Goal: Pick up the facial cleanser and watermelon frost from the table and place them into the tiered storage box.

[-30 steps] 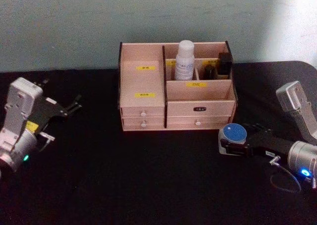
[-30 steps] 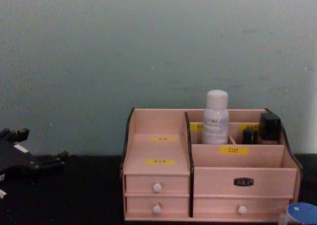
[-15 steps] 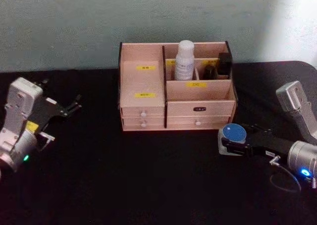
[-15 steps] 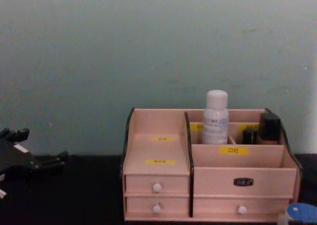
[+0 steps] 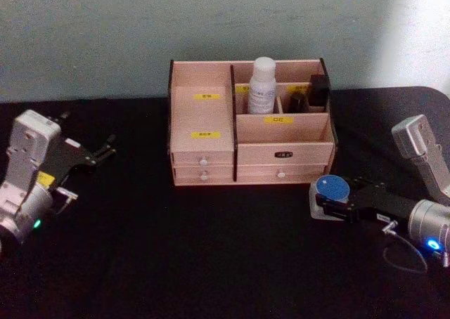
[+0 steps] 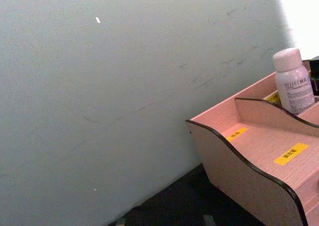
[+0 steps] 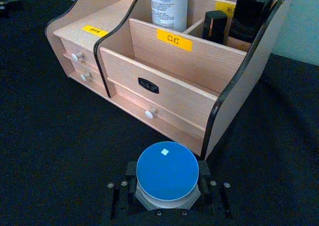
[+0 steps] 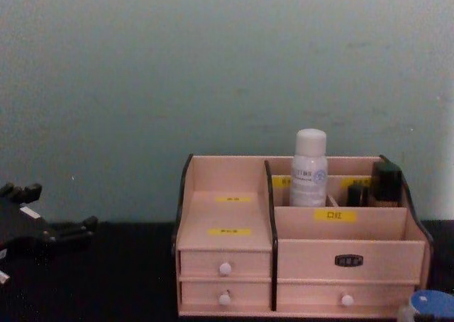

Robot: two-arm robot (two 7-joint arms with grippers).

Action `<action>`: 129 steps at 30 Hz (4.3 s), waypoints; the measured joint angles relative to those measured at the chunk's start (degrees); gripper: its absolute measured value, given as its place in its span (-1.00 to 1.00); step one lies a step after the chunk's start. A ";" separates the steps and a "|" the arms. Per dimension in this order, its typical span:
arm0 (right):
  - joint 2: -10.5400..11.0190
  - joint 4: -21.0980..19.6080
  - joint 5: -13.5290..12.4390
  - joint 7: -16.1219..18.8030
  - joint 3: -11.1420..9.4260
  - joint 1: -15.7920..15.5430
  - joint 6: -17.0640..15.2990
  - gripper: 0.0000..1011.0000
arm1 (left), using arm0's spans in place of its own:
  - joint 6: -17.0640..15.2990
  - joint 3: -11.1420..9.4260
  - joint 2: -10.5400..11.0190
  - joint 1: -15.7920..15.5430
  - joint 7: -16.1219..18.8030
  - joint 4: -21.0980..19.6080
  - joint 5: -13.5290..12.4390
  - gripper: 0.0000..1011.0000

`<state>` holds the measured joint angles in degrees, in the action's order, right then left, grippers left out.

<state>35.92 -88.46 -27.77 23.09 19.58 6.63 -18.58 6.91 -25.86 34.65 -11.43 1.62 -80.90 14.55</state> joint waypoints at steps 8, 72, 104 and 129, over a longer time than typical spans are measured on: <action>0.00 0.01 0.00 -0.01 0.00 0.00 0.00 0.44 | 0.00 0.00 0.00 0.00 0.00 0.00 0.00 0.98; -11.40 14.21 -1.38 12.38 15.01 25.82 4.67 0.44 | 0.00 -0.01 0.00 0.00 0.00 0.00 0.00 0.98; -20.43 30.88 0.24 13.12 16.85 35.29 5.81 0.44 | 0.00 0.00 0.00 0.00 0.00 0.00 0.00 0.98; -23.37 36.28 1.30 13.25 16.01 37.42 4.73 0.44 | 0.00 0.00 0.00 0.00 0.00 0.00 0.00 0.98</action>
<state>12.55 -52.18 -26.46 36.34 35.60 44.04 -13.85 6.91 -25.86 34.64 -11.43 1.62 -80.90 14.55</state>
